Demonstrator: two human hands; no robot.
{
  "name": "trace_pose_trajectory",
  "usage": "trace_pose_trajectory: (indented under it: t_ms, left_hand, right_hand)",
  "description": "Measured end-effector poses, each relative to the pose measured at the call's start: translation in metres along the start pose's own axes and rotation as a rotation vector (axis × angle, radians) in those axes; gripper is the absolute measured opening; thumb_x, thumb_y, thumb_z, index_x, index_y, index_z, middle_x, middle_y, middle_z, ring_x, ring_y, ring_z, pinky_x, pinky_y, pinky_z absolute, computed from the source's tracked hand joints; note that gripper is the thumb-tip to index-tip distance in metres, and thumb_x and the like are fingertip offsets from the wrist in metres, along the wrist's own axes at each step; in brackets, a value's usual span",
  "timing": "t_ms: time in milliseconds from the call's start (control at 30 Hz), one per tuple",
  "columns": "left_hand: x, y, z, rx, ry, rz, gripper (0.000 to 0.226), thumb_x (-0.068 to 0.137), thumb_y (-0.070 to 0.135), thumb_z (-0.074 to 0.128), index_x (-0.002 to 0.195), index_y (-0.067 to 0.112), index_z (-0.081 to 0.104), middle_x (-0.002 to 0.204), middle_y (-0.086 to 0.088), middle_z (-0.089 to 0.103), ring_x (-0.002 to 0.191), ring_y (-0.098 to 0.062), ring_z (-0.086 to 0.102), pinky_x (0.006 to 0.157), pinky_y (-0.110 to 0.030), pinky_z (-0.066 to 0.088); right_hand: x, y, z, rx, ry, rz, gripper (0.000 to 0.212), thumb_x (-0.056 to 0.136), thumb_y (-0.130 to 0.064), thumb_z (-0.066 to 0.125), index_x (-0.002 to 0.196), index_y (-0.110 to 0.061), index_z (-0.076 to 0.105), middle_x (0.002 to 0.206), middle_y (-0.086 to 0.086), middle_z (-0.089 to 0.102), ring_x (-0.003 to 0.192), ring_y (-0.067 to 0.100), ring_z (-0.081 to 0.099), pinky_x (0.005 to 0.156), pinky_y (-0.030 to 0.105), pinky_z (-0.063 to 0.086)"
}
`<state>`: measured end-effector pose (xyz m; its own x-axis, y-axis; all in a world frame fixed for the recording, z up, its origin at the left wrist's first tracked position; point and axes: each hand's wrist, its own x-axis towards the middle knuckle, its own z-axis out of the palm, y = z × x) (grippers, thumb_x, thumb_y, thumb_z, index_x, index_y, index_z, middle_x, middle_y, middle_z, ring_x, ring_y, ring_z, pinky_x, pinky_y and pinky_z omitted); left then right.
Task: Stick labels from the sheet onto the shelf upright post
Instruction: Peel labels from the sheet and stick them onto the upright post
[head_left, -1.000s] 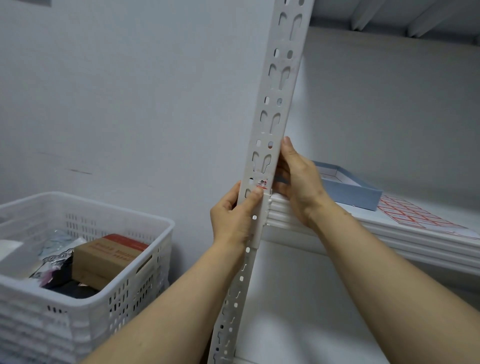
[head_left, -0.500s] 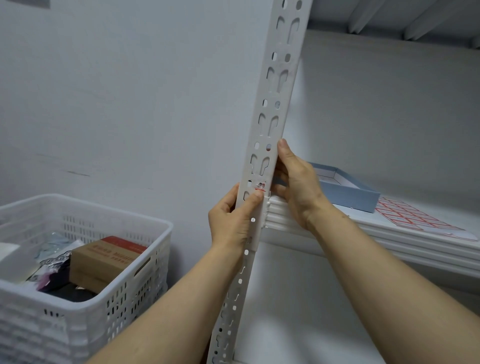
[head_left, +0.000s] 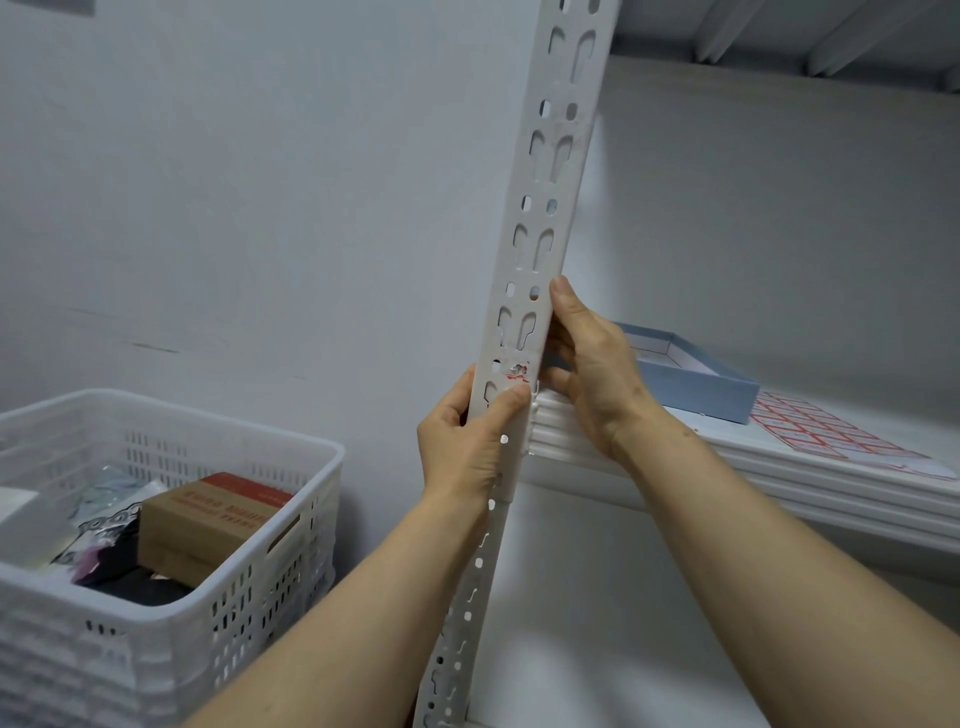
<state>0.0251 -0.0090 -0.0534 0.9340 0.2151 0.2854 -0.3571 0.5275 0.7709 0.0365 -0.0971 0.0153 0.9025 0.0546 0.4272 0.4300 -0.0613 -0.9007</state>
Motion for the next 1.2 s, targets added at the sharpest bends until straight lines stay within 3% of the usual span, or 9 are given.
trace_pose_trajectory:
  t_ms: [300, 633, 967, 1067, 1200]
  left_hand:
    - [0.0007, -0.0021, 0.0022, 0.012, 0.022, 0.02, 0.023, 0.079, 0.01, 0.072, 0.098, 0.023, 0.073, 0.086, 0.006, 0.076, 0.073, -0.001, 0.068, 0.061, -0.012, 0.052]
    - [-0.0007, -0.0019, 0.002, 0.017, 0.004, 0.026, 0.022, 0.081, 0.008, 0.07, 0.096, 0.025, 0.071, 0.087, 0.007, 0.075, 0.072, 0.001, 0.067, 0.06, -0.01, 0.049]
    - [0.0002, -0.0026, 0.0052, 0.016, 0.028, 0.028, 0.02, 0.079, 0.012, 0.073, 0.096, 0.021, 0.073, 0.088, 0.005, 0.075, 0.074, -0.002, 0.068, 0.062, -0.011, 0.051]
    - [0.0007, -0.0032, -0.0002, 0.022, -0.012, -0.008, 0.025, 0.083, 0.01, 0.068, 0.105, 0.021, 0.071, 0.093, 0.004, 0.075, 0.077, -0.005, 0.068, 0.064, -0.016, 0.054]
    - [0.0014, -0.0041, -0.0014, 0.019, -0.011, 0.003, 0.028, 0.084, 0.01, 0.066, 0.11, 0.02, 0.07, 0.097, 0.004, 0.075, 0.076, 0.0, 0.068, 0.061, -0.012, 0.052]
  right_hand:
    - [0.0017, 0.0007, -0.0006, -0.001, 0.012, -0.002, 0.041, 0.094, -0.047, 0.045, 0.106, -0.013, 0.066, 0.104, 0.01, 0.071, 0.093, 0.027, 0.067, 0.093, 0.052, 0.05]
    - [0.0002, -0.0001, 0.0002, -0.025, 0.033, -0.003, 0.047, 0.093, -0.048, 0.046, 0.108, -0.008, 0.065, 0.105, 0.015, 0.07, 0.099, 0.035, 0.066, 0.093, 0.058, 0.047]
    - [-0.0007, -0.0014, 0.0007, -0.029, 0.021, -0.004, 0.044, 0.093, -0.047, 0.046, 0.109, -0.011, 0.065, 0.104, 0.011, 0.071, 0.099, 0.03, 0.067, 0.091, 0.053, 0.05]
    - [-0.0014, -0.0009, -0.0002, -0.036, 0.019, -0.009, 0.042, 0.093, -0.047, 0.046, 0.105, -0.013, 0.067, 0.102, 0.012, 0.071, 0.097, 0.032, 0.067, 0.092, 0.056, 0.049]
    - [-0.0012, -0.0007, -0.0008, -0.034, 0.003, -0.019, 0.035, 0.094, -0.045, 0.045, 0.098, -0.019, 0.068, 0.096, 0.005, 0.073, 0.087, 0.022, 0.07, 0.091, 0.052, 0.051]
